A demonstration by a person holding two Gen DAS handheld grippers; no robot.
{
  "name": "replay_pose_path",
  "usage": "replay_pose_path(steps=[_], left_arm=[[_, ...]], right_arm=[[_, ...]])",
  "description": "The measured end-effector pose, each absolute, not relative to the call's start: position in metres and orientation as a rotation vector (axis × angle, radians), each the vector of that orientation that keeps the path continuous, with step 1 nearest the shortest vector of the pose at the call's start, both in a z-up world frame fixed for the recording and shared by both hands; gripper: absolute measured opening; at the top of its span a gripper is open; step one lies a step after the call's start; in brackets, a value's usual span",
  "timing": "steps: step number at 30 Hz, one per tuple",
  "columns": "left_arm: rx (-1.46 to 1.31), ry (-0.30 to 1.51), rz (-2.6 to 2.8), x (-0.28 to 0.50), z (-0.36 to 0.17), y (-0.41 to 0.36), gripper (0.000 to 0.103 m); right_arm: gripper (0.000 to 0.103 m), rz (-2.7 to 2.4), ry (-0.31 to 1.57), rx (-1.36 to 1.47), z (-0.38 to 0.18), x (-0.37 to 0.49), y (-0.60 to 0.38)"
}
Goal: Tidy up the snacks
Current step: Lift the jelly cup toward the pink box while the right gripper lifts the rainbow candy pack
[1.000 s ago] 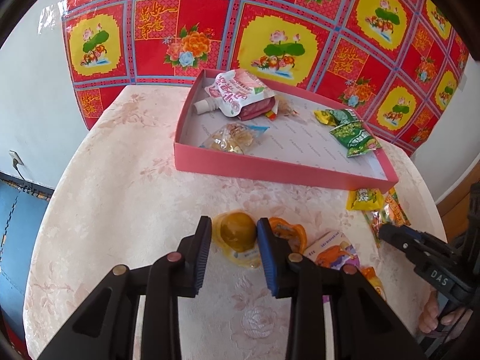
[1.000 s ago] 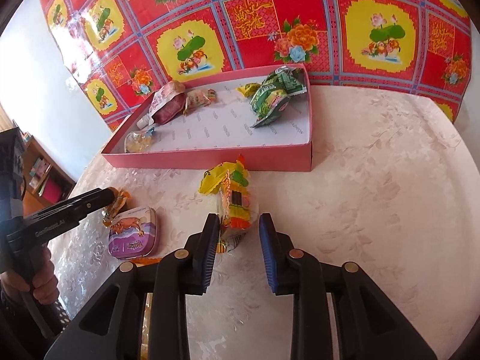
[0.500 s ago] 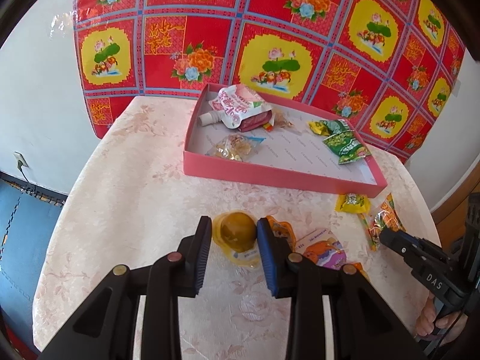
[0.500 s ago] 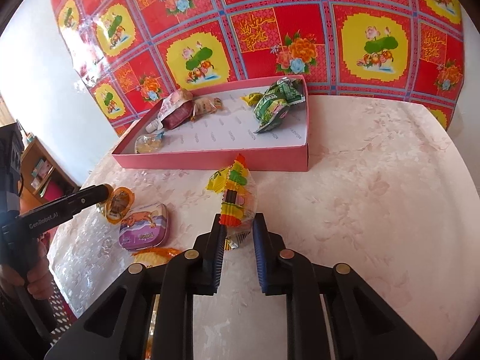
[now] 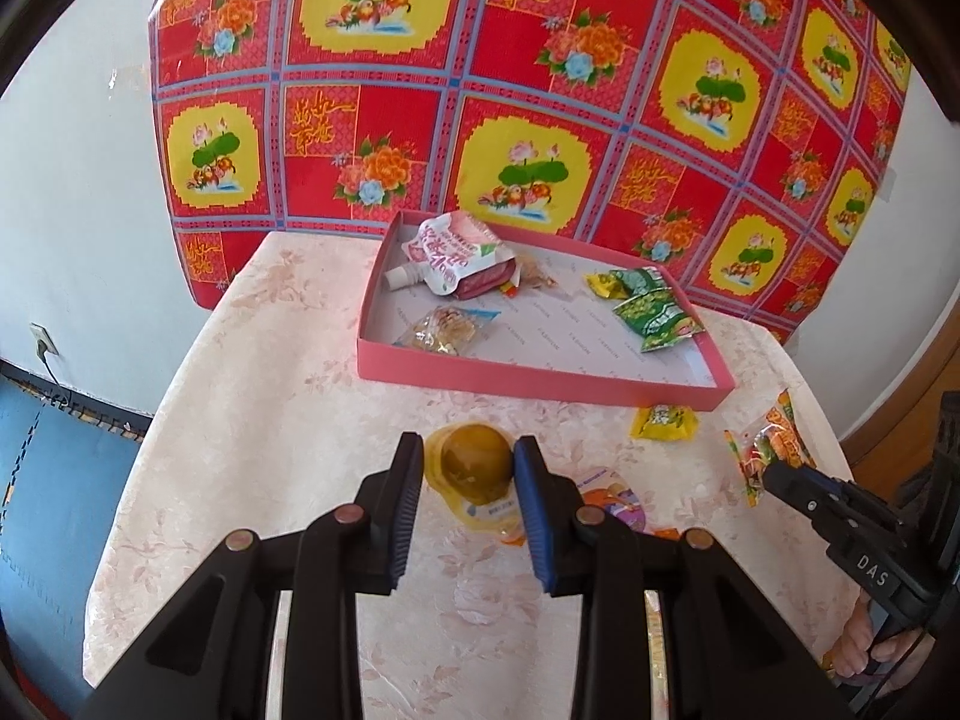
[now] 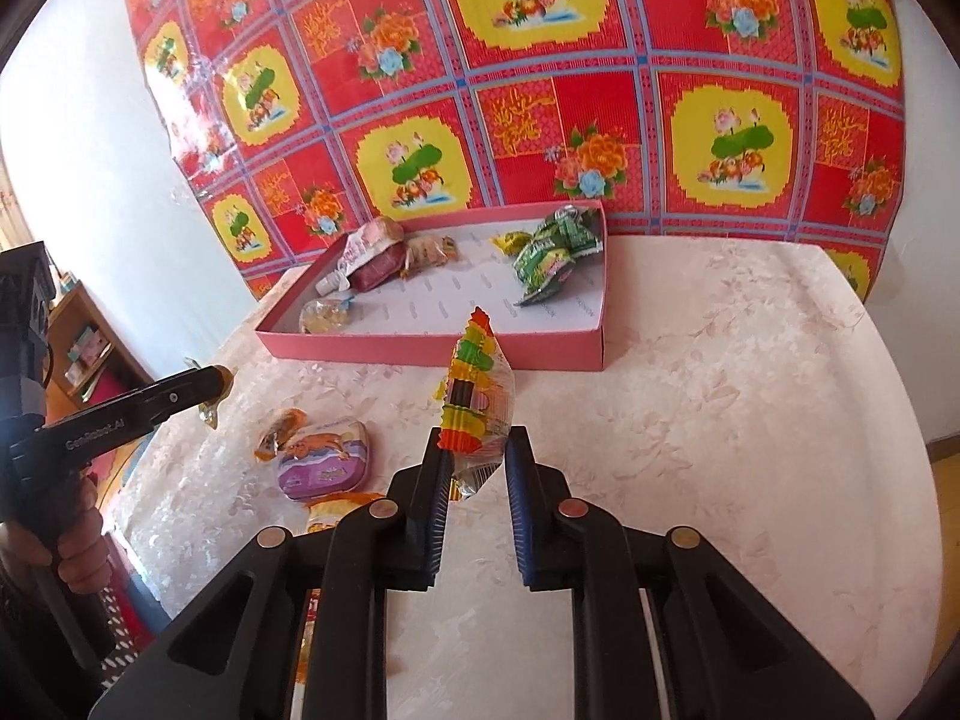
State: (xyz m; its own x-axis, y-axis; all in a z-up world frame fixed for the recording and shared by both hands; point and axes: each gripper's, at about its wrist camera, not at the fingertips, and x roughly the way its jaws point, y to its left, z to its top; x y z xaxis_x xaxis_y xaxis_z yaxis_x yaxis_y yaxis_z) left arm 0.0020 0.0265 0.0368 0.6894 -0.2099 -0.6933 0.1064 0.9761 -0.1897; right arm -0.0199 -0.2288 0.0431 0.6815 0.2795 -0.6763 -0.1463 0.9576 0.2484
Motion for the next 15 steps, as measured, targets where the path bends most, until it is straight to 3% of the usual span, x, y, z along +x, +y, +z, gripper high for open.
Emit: replay_pose_path(steps=[15], left_arm=[[-0.142, 0.795, -0.184, 0.025, 0.045, 0.024, 0.032]], right_arm=[[0.019, 0.223, 0.761, 0.174, 0.061, -0.004, -0.236]])
